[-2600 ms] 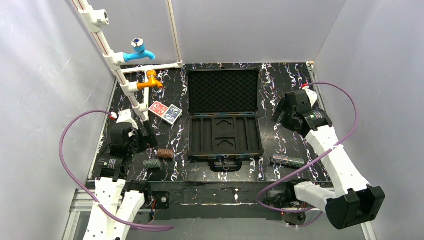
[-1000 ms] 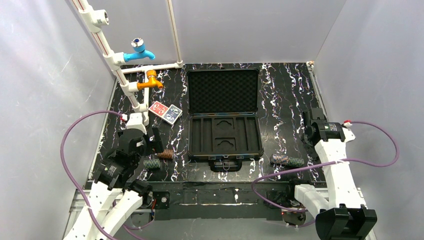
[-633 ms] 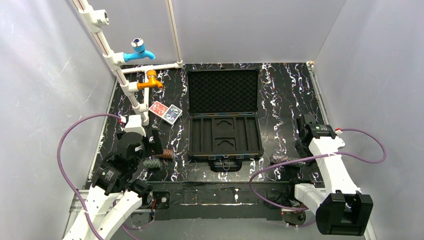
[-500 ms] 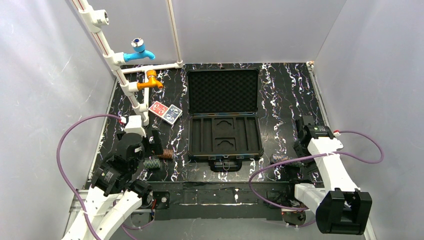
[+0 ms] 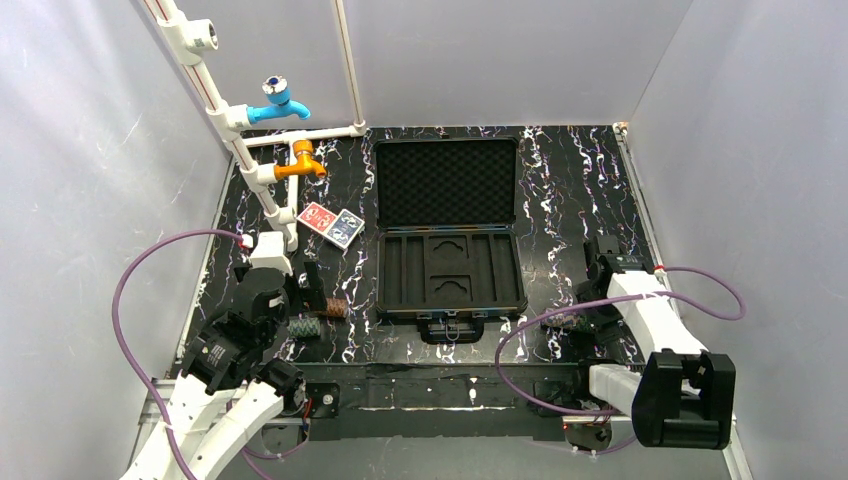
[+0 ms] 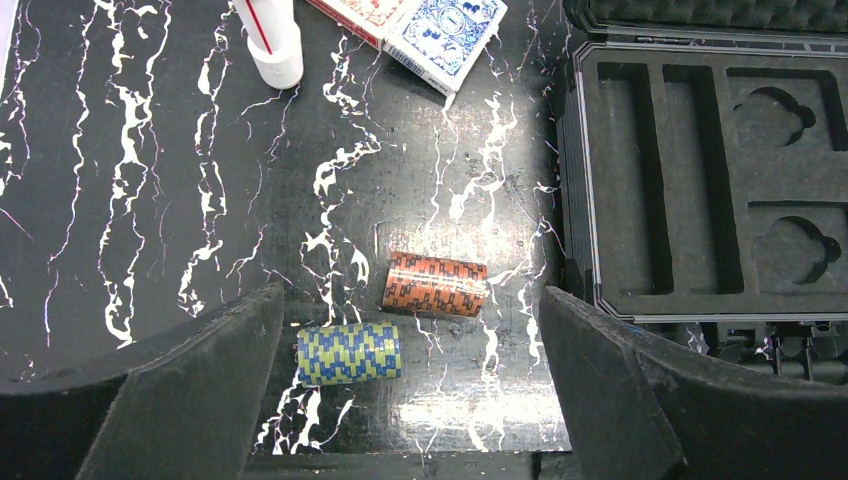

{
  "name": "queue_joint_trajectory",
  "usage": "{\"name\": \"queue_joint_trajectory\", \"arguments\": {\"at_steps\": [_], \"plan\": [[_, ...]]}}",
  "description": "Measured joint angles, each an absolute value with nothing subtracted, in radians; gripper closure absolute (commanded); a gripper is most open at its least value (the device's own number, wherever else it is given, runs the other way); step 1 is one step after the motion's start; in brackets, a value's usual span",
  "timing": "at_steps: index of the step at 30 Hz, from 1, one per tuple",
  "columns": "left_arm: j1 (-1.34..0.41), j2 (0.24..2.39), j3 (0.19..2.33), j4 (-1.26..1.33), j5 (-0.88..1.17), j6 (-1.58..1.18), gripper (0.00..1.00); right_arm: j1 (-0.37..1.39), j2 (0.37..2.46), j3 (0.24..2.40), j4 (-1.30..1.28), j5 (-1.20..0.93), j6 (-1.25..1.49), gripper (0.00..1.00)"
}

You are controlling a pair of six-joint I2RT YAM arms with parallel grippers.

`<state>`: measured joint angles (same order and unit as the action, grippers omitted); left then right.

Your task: Pack up texas hold em set

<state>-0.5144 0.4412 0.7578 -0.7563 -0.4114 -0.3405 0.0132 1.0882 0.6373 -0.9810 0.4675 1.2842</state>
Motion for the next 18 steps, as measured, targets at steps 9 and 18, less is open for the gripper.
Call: {"name": "queue_joint_trajectory", "arguments": {"at_steps": [9, 18], "plan": [[-0.514, 0.442, 0.758, -0.756, -0.411, -0.34, 0.01, 0.013, 1.159, 0.616, -0.898, 0.46, 1.283, 0.27], [-0.514, 0.442, 0.758, -0.757, -0.41, -0.34, 0.01, -0.008, 1.18, 0.6, -0.862, 0.466, 1.27, 0.57]]}}
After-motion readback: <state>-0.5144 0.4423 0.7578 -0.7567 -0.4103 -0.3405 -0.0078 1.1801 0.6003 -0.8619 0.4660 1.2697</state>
